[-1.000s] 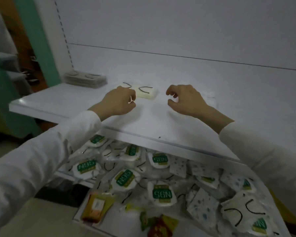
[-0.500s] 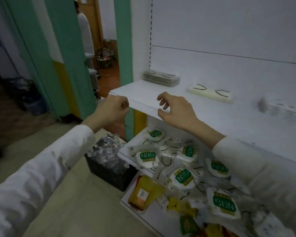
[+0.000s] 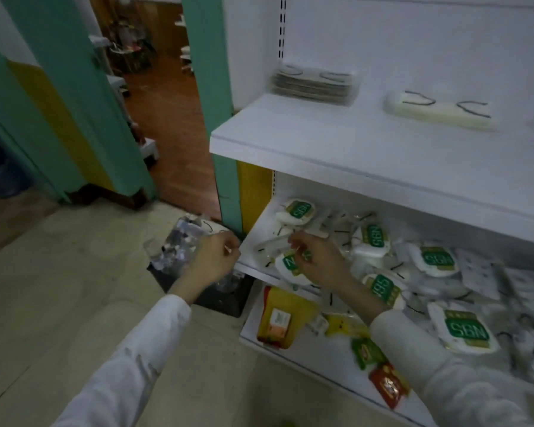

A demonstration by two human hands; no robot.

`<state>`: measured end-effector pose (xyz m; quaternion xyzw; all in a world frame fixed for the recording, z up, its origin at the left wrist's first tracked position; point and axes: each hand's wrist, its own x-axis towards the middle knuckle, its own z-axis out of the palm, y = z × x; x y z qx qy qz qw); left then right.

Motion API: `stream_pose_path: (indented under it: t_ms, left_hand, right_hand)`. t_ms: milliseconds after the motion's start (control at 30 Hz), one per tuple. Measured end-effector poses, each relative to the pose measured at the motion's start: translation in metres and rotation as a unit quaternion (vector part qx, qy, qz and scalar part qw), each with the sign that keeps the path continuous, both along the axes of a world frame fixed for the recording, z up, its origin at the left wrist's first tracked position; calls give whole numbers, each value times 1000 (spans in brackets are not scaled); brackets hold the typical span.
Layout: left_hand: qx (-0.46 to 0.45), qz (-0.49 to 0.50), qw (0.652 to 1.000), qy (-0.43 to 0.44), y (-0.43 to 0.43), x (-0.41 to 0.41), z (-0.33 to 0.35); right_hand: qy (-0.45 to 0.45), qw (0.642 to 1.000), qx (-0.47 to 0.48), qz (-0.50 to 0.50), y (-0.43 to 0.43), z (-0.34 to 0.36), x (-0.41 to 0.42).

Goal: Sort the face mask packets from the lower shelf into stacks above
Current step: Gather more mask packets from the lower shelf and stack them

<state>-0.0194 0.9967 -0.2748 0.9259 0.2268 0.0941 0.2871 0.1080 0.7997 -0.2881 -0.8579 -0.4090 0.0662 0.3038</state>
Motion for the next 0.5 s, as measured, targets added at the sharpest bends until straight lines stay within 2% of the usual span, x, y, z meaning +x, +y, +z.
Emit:
stream_pose_path:
  t_ms: [300, 500]
  left_hand:
    - [-111, -24, 988, 103, -6, 89, -115]
    - [-128, -67, 978, 148, -8, 106, -169]
  right_hand:
    - [123, 978, -134, -105, -10, -130, 77]
    - [132, 966, -159, -155, 16, -162, 125]
